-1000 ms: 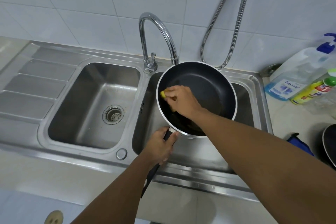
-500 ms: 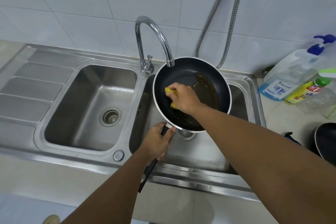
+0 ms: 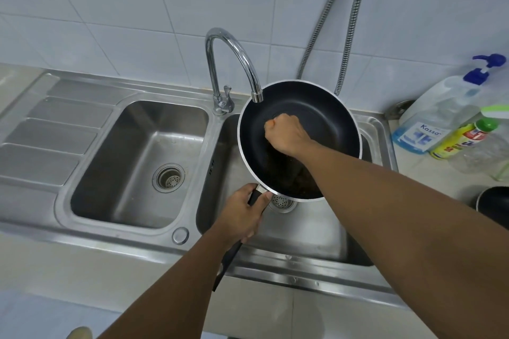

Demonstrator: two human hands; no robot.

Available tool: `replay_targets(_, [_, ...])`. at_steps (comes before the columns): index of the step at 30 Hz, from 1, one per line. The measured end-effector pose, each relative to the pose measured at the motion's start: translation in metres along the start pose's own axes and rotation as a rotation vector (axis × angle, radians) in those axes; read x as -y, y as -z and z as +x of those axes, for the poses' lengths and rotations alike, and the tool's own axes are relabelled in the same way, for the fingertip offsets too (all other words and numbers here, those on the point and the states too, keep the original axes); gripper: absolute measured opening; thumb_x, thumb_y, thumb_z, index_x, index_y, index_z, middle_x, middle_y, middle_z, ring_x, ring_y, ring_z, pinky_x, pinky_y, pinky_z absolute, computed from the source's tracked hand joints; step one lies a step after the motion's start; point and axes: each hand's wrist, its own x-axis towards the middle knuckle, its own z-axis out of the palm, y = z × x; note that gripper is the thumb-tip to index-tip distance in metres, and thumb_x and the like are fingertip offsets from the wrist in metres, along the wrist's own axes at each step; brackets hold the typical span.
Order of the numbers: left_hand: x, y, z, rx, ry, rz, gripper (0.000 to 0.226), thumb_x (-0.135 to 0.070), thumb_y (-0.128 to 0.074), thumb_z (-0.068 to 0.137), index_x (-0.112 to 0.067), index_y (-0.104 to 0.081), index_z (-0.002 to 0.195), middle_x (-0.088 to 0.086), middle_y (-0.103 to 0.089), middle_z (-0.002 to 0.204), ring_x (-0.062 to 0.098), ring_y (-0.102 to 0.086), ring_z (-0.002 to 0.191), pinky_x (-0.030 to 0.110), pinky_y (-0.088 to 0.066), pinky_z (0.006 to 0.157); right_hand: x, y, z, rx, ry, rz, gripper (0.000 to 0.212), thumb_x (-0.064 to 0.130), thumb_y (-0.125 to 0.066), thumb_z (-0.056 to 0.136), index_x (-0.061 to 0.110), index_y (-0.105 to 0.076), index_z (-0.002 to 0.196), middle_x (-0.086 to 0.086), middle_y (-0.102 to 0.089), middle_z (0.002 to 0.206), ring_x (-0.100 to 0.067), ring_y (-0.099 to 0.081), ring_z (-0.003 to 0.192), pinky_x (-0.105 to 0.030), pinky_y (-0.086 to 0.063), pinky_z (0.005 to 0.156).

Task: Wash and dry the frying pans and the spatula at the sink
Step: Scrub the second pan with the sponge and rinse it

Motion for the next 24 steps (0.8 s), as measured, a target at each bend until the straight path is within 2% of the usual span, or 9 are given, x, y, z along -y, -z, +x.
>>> replay_targets(3, [0.004, -0.005, -0.003, 0.002, 0.0, 0.006, 0.004, -0.037, -0.057, 0.105, -0.034, -0.058, 0.107, 0.0, -0.049, 0.054, 0.009, -0.037, 0.037, 0.022, -0.033, 0.039, 0.002, 0.003, 0.0, 0.005, -0.037, 0.054, 0.041, 0.024, -0.04, 0.1, 0.007, -0.054, 0.066, -0.005, -0.057, 0.074, -0.02, -0.054, 0.067, -0.029, -0.039, 0.056])
replay_targets(8, [0.011, -0.009, -0.003, -0.003, -0.002, 0.031, 0.003, -0.04, -0.058, 0.104, -0.037, -0.059, 0.104, 0.001, -0.052, 0.057, 0.01, -0.039, 0.041, 0.024, -0.035, 0.042, 0.005, 0.007, -0.002, -0.019, -0.112, 0.246, 0.038, 0.023, -0.037, 0.098, 0.013, -0.045, 0.062, -0.003, -0.049, 0.064, -0.018, -0.043, 0.054, -0.026, -0.036, 0.046])
replay_targets(11, [0.013, -0.011, -0.002, -0.014, 0.007, 0.04, 0.004, -0.041, -0.059, 0.103, -0.039, -0.059, 0.1, 0.008, -0.054, 0.064, 0.015, -0.042, 0.046, 0.028, -0.038, 0.046, -0.003, 0.001, -0.003, -0.019, -0.197, 0.432, 0.036, 0.031, -0.039, 0.099, 0.015, -0.056, 0.072, -0.003, -0.052, 0.064, -0.02, -0.044, 0.054, -0.025, -0.037, 0.044])
replay_targets(13, [0.014, -0.012, -0.001, -0.024, 0.009, 0.056, 0.005, -0.04, -0.059, 0.103, -0.039, -0.058, 0.098, 0.007, -0.053, 0.064, 0.014, -0.042, 0.046, 0.027, -0.038, 0.046, -0.013, -0.003, -0.007, 0.038, -0.213, 0.448, 0.035, 0.049, -0.046, 0.097, 0.018, -0.061, 0.098, -0.003, -0.06, 0.083, -0.022, -0.055, 0.068, -0.027, -0.045, 0.051])
replay_targets(15, [0.016, -0.012, 0.0, -0.04, 0.015, 0.064, 0.005, -0.04, -0.06, 0.103, -0.036, -0.059, 0.1, 0.007, -0.052, 0.064, 0.015, -0.042, 0.046, 0.027, -0.037, 0.046, -0.022, -0.004, -0.014, 0.071, -0.2, 0.43, 0.048, 0.06, -0.059, 0.088, 0.024, -0.05, 0.118, 0.0, -0.058, 0.107, -0.02, -0.058, 0.094, -0.032, -0.05, 0.07])
replay_targets(17, [0.021, -0.012, 0.002, -0.059, 0.019, 0.096, 0.008, -0.038, -0.061, 0.102, -0.031, -0.061, 0.106, 0.006, -0.052, 0.065, 0.015, -0.043, 0.047, 0.027, -0.039, 0.046, -0.032, -0.006, -0.022, 0.037, -0.176, 0.422, 0.056, 0.049, -0.072, 0.079, 0.029, -0.042, 0.121, 0.001, -0.051, 0.119, -0.018, -0.054, 0.107, -0.034, -0.046, 0.085])
replay_targets(19, [0.025, -0.01, 0.003, -0.08, 0.013, 0.17, 0.015, -0.036, -0.063, 0.102, -0.026, -0.062, 0.113, 0.002, -0.055, 0.068, 0.013, -0.048, 0.05, 0.028, -0.043, 0.047, -0.044, -0.006, -0.031, 0.005, -0.183, 0.423, 0.058, 0.039, -0.074, 0.075, 0.03, -0.039, 0.121, 0.001, -0.048, 0.122, -0.019, -0.051, 0.11, -0.034, -0.044, 0.09])
replay_targets(22, [0.029, -0.006, 0.004, -0.129, -0.001, 0.285, 0.021, -0.034, -0.063, 0.101, -0.02, -0.061, 0.118, 0.001, -0.061, 0.081, 0.013, -0.055, 0.062, 0.033, -0.05, 0.06, -0.068, -0.007, -0.045, -0.019, -0.236, 0.448, 0.049, 0.035, -0.074, 0.075, 0.031, -0.047, 0.116, 0.002, -0.054, 0.117, -0.018, -0.054, 0.107, -0.032, -0.045, 0.086])
replay_targets(24, [0.029, -0.004, 0.004, -0.171, -0.005, 0.399, 0.021, -0.035, -0.061, 0.102, -0.024, -0.058, 0.119, 0.006, -0.063, 0.099, 0.016, -0.062, 0.075, 0.034, -0.052, 0.07, -0.084, -0.007, -0.054, -0.045, -0.26, 0.462, 0.041, 0.031, -0.075, 0.076, 0.031, -0.055, 0.112, 0.004, -0.059, 0.112, -0.015, -0.058, 0.103, -0.028, -0.045, 0.08])
